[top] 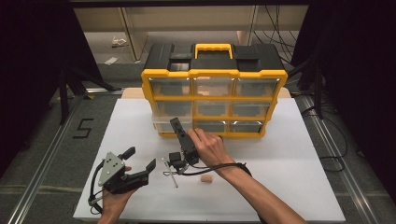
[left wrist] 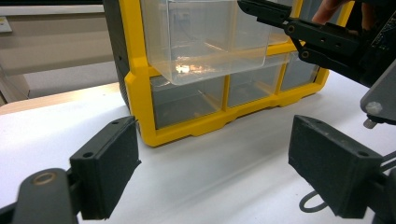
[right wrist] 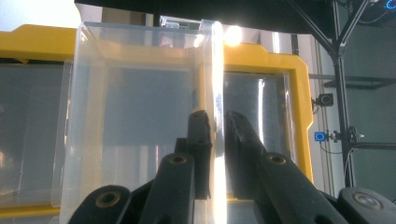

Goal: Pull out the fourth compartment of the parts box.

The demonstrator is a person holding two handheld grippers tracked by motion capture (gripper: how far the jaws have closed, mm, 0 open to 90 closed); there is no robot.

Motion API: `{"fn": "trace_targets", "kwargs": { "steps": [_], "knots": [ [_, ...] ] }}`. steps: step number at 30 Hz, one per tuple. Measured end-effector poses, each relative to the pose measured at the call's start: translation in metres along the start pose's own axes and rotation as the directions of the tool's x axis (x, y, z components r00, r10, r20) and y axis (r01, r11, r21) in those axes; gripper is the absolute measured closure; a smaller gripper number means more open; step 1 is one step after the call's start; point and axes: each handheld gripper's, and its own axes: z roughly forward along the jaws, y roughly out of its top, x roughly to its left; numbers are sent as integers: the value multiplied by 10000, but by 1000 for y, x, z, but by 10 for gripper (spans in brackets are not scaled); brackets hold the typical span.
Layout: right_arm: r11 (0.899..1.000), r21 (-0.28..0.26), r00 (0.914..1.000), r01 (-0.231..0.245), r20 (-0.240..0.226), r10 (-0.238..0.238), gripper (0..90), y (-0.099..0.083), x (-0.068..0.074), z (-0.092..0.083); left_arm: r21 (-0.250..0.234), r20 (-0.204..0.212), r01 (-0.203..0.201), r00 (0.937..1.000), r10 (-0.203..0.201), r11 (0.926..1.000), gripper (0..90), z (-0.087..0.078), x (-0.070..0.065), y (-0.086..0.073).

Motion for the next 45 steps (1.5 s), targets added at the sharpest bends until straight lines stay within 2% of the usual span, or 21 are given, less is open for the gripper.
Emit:
{"fn": "trace_targets", "kwargs": {
  "steps": [5, 24, 25, 29, 31, 32, 33, 37, 38, 40, 41, 43, 45],
  "knots": [
    [9997, -160, 9998, 169, 56, -168, 816, 4, -1, -4, 22, -6, -15, 10000, 15, 10000, 159, 0, 0, 0],
    [9999, -100, 10000, 81, 58, -81, 816, 2, -1, -8, 20, 15, -18, 10000, 18, 10000, 159, 0, -1, 0],
    [9996, -212, 9998, 168, 113, -166, 816, 1, -1, -8, 5, 9, -19, 10000, 19, 10000, 159, -1, -1, 0],
    [9998, -195, 9999, 91, 125, -88, 817, 1, 0, -9, 16, -2, -10, 10000, 10, 10000, 159, 0, 0, 0],
    [9995, -308, 9999, 14, 158, -9, 900, 1, 0, -11, 26, 8, -38, 10000, 38, 10000, 159, 0, -1, 0],
    [9991, -333, 9997, -259, 29, 260, 900, 3, 0, -14, 24, 15, -51, 10000, 51, 10000, 159, 0, -1, 0],
    [9990, -435, 9999, -111, 82, 114, 900, 5, 0, -15, 33, 14, -51, 10000, 51, 10000, 159, 0, -1, 0],
    [9984, -348, 9990, -437, 65, 439, 900, 4, -4, -13, 18, 6, -41, 10000, 41, 10000, 159, -1, -1, 0],
    [9983, -342, 9989, -472, 41, 474, 890, 3, -5, -14, 7, 6, -34, 10000, 34, 10000, 159, -1, -1, 0],
    [9981, -417, 9989, -457, 20, 459, 789, 3, -6, -15, 46, 10, -28, 10000, 28, 10000, 159, 0, -1, -1],
    [9977, -407, 9983, -549, -234, 540, 751, 3, -9, -16, 63, 9, -16, 10000, 16, 10000, 159, 0, -1, -1],
    [9980, -335, 9976, -540, -441, 525, 750, 4, -12, -15, 66, 5, -23, 10000, 23, 10000, 159, 0, -1, -1],
    [9967, -229, 9951, -779, -621, 764, 736, 5, -14, -14, 27, 13, -66, 10000, 66, 10000, 159, 0, -2, -1]
  ]
}}
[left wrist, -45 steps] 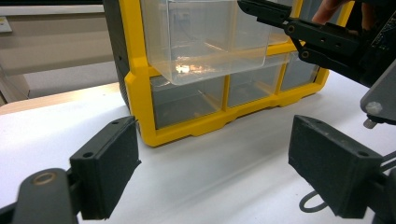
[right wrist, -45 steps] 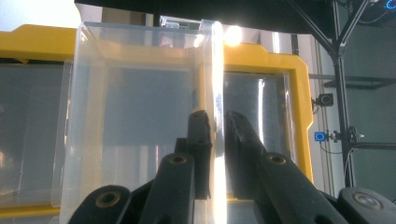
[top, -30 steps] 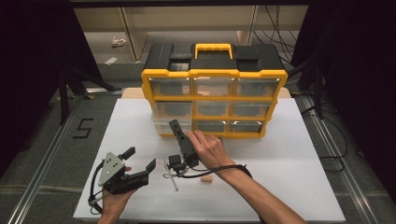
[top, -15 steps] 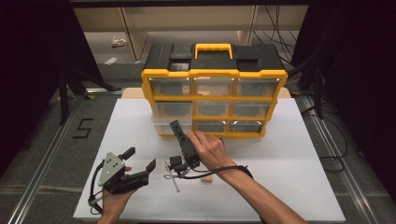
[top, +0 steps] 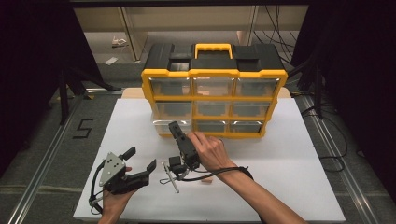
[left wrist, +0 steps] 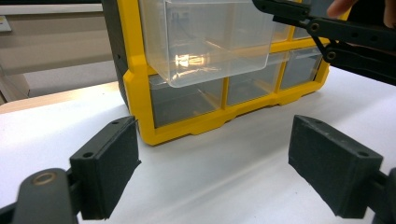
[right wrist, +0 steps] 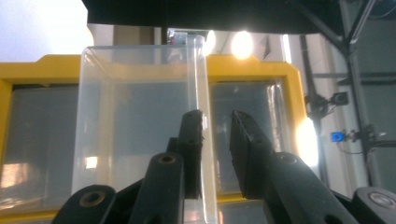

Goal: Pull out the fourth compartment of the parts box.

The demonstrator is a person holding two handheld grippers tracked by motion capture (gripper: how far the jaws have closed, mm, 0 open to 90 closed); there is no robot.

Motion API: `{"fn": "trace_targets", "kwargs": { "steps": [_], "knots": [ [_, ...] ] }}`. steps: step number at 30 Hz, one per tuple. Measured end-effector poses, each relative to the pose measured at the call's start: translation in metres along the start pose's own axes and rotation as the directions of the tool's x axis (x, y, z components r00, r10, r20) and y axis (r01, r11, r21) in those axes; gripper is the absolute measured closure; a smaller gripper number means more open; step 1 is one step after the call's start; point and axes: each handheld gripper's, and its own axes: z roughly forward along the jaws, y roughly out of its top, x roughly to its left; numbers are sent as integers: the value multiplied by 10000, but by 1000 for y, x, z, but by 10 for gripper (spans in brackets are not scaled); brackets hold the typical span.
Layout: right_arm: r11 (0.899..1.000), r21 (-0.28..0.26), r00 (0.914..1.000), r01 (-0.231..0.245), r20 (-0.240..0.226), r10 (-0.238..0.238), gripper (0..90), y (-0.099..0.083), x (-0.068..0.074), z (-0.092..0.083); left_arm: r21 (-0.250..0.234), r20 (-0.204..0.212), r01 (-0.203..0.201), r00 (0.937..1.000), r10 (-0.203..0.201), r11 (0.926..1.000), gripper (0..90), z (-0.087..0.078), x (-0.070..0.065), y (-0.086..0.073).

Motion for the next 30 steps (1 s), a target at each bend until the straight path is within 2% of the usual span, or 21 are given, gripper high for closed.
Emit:
{"fn": "trace_targets", "kwargs": {
  "steps": [6, 8, 9, 11, 14, 18, 20, 22, 23, 24, 25, 26, 27, 28, 29, 30],
  "knots": [
    [9978, 267, 9954, -605, -730, 623, 683, 0, -7, 3, 35, 0, 43, 10000, -43, 10000, 159, 0, 1, 0],
    [9957, 410, 9914, -825, -985, 862, 656, 0, -10, 4, 16, 5, 22, 10000, -22, 10000, 159, 0, 0, 0],
    [9926, 575, 9858, -1066, -1243, 1131, 653, 0, -13, 4, 27, 11, 25, 10000, -25, 10000, 159, 0, 0, 0],
    [9917, 607, 9833, -1134, -1360, 1208, 650, 0, -15, 5, 34, 8, 24, 10000, -24, 10000, 159, 1, 0, 0],
    [9849, 844, 9690, -1511, -1846, 1644, 646, 0, -22, 8, 32, 6, 34, 10000, -34, 10000, 159, 1, 0, 0],
    [9790, 1173, 9537, -1668, -2327, 1903, 644, -1, -28, 13, 38, 12, 23, 10000, -23, 10000, 159, 1, 0, 0],
    [9746, 1355, 9430, -1784, -2593, 2087, 645, -1, -31, 16, 39, 17, 30, 10000, -30, 10000, 159, 1, 0, 0],
    [9722, 1410, 9375, -1868, -2703, 2193, 658, -2, -35, 18, 45, 21, 35, 10000, -35, 10000, 159, 1, 0, 0],
    [9722, 1410, 9375, -1868, -2703, 2193, 658, -2, -35, 18, 45, 21, 35, 10000, -35, 10000, 159, 1, 0, 0],
    [9699, 1530, 9290, -1894, -2921, 2275, 666, -1, -38, 19, 17, 23, 39, 10000, -39, 10000, 159, 1, 0, 0],
    [9699, 1530, 9290, -1894, -2921, 2275, 666, -1, -38, 19, 17, 23, 39, 10000, -39, 10000, 159, 1, 0, 0],
    [9692, 1573, 9206, -1897, -3147, 2313, 677, -1, -40, 21, 14, 26, 37, 10000, -37, 10000, 159, 1, 0, 0],
    [9692, 1573, 9206, -1897, -3147, 2313, 677, -1, -40, 21, 14, 26, 37, 10000, -37, 10000, 159, 1, 0, 0],
    [9671, 1637, 9075, -1949, -3439, 2411, 698, -1, -43, 23, 12, 31, 36, 10000, -36, 10000, 159, 1, 0, 0],
    [9671, 1637, 9075, -1949, -3439, 2411, 698, -1, -43, 23, 12, 31, 36, 10000, -36, 10000, 159, 1, 0, 0],
    [9649, 1687, 9029, -2015, -3500, 2497, 728, -1, -45, 23, 33, 34, 29, 10000, -29, 10000, 159, 0, 0, 0]
  ]
}}
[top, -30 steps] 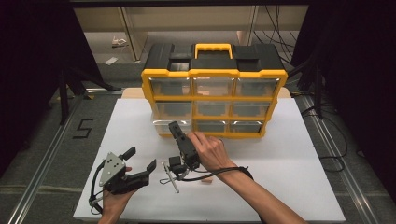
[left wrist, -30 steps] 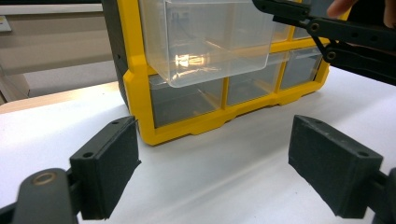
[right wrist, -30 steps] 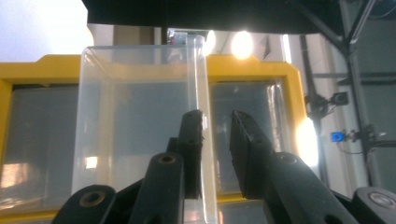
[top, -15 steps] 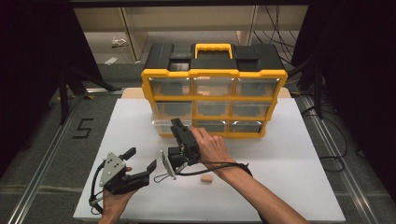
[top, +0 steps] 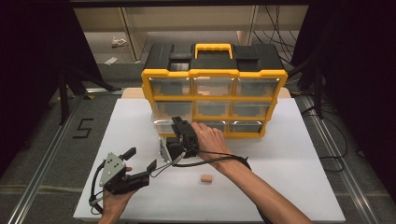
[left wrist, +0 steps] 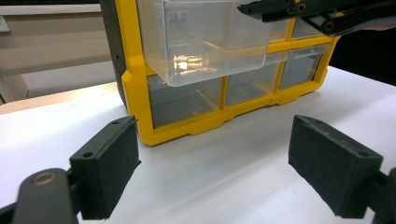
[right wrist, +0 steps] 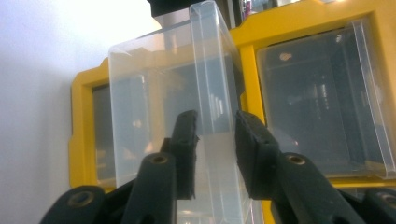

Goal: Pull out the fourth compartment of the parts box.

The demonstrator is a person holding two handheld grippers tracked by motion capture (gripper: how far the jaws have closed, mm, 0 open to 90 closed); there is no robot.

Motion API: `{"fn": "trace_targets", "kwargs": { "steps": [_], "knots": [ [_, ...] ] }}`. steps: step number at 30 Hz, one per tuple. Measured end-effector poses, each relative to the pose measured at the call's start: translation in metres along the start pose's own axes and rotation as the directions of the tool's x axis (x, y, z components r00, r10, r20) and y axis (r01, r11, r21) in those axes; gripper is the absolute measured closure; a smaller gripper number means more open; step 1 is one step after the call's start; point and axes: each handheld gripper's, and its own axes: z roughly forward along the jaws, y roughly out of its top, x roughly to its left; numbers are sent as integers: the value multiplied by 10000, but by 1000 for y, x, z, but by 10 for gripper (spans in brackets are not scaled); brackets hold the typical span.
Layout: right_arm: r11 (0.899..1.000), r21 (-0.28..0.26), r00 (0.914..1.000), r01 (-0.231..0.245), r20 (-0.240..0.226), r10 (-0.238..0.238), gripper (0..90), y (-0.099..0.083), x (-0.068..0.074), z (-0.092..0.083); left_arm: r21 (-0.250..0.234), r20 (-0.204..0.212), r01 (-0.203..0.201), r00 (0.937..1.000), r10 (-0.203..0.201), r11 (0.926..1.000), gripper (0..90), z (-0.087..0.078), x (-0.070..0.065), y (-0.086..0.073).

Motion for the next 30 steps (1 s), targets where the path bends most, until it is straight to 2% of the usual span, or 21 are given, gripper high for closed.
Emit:
{"fn": "trace_targets", "kwargs": {
  "steps": [5, 13, 17, 30],
  "knots": [
    [9997, 44, 9997, 227, -110, -227, 748, 1, -1, -1, -29, -1, 3, 10000, -3, 10000, 159, 0, 0, 0],
    [9993, 4, 9993, 363, 1, -363, 758, 2, 0, -3, -11, -2, 6, 10000, -6, 10000, 159, 0, 1, 0],
    [9977, -44, 9975, 684, 193, -683, 764, 5, 2, -8, -18, -27, -12, 10000, 12, 10000, 159, 0, 1, 0],
    [9938, -229, 9937, 1090, 278, -1083, 766, 3, 8, -18, -30, -61, 29, 10000, -29, 10000, 159, 0, 1, 0]
  ]
}}
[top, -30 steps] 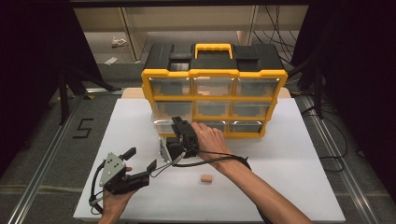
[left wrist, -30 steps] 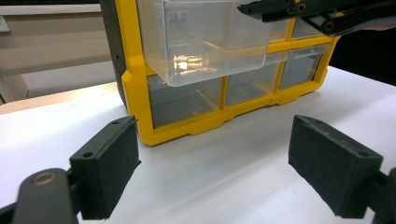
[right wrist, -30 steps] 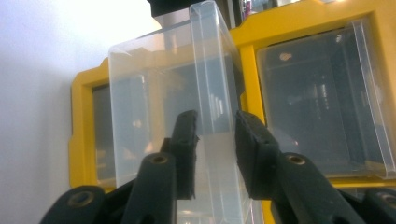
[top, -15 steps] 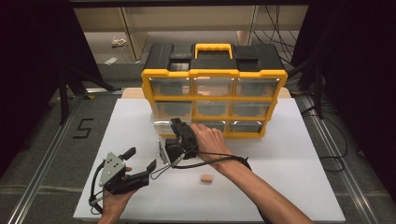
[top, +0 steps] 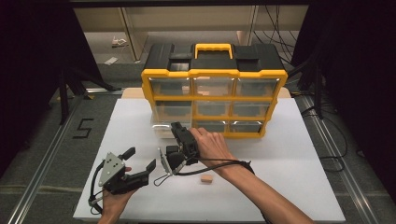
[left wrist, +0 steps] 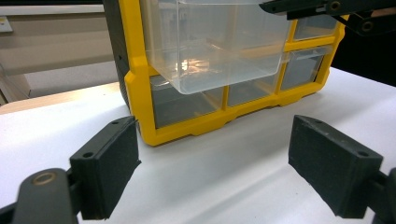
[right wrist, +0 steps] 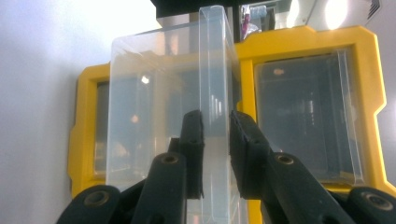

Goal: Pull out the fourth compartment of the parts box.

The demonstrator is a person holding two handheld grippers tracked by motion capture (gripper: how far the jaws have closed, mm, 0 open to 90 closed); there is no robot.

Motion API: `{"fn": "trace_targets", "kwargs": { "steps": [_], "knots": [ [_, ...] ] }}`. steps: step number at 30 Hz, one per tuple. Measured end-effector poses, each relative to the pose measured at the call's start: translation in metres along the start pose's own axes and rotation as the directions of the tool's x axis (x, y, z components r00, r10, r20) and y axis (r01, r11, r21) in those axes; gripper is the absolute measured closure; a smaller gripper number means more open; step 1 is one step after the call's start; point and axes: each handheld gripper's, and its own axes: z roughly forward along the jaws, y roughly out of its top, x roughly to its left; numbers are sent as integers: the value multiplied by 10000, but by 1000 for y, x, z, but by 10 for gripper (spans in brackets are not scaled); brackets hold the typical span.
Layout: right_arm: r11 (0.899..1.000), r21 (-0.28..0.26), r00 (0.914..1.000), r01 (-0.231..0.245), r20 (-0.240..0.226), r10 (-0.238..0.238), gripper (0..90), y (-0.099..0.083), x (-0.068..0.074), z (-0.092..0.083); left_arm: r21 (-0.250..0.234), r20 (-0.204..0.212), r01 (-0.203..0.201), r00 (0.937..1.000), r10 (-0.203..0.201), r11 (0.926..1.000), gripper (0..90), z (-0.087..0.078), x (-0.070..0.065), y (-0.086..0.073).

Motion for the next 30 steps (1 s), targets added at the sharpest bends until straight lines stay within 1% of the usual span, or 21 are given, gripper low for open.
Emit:
{"fn": "trace_targets", "kwargs": {
  "steps": [3, 8, 10, 18, 19, 20, 21, 22, 23, 24, 26, 27, 28, 30],
  "knots": [
    [9999, -46, 9999, 125, 39, -124, 767, 1, 2, -2, 4, 3, -16, 10000, 16, 10000, 159, 0, 0, 0],
    [10000, -37, 9999, 68, 90, -67, 766, 1, 3, -3, -4, -4, -7, 10000, 7, 10000, 159, 0, 0, 0],
    [9999, -61, 9999, 131, 113, -130, 765, 1, 4, -3, 4, -1, -11, 10000, 11, 10000, 159, 0, 0, 0],
    [9999, -133, 9999, -74, 75, 75, 747, 0, 7, -3, -19, -7, 5, 10000, -5, 10000, 159, 0, 0, 0],
    [9996, -182, 9998, -197, 48, 198, 737, 0, 7, -2, -23, -8, 7, 10000, -7, 10000, 159, 0, 0, 0],
    [9996, -193, 9997, -224, -1, 224, 714, -1, 6, -3, -23, -11, 7, 10000, -7, 10000, 159, 0, 0, 0],
    [9993, -208, 9995, -300, 1, 300, 676, -2, 6, -3, -23, -11, 7, 10000, -7, 10000, 159, 0, 0, 0],
    [9994, -208, 9996, -266, 8, 266, 657, -3, 5, -4, -14, -10, 7, 10000, -7, 10000, 159, 0, 0, 0],
    [9994, -208, 9996, -266, 8, 266, 657, -3, 5, -4, -14, -10, 7, 10000, -7, 10000, 159, 0, 0, 0],
    [9982, -350, 9988, -484, -138, 479, 627, -4, 5, -6, -23, -4, 3, 10000, -3, 10000, 159, 0, 0, 0],
    [9958, -563, 9972, -717, -263, 703, 575, -5, 5, -10, -21, -8, -6, 10000, 6, 10000, 159, 0, 0, 0],
    [9948, -613, 9964, -813, -292, 796, 574, -6, 5, -12, -19, -12, -5, 10000, 5, 10000, 159, 0, 0, 0],
    [9909, -775, 9934, -1101, -419, 1071, 569, -6, 3, -15, -22, -18, 3, 10000, -3, 10000, 159, 0, 0, 0],
    [9874, -882, 9900, -1317, -626, 1265, 549, -8, 1, -19, -22, -41, -5, 10000, 5, 10000, 159, 0, 0, 0]
  ]
}}
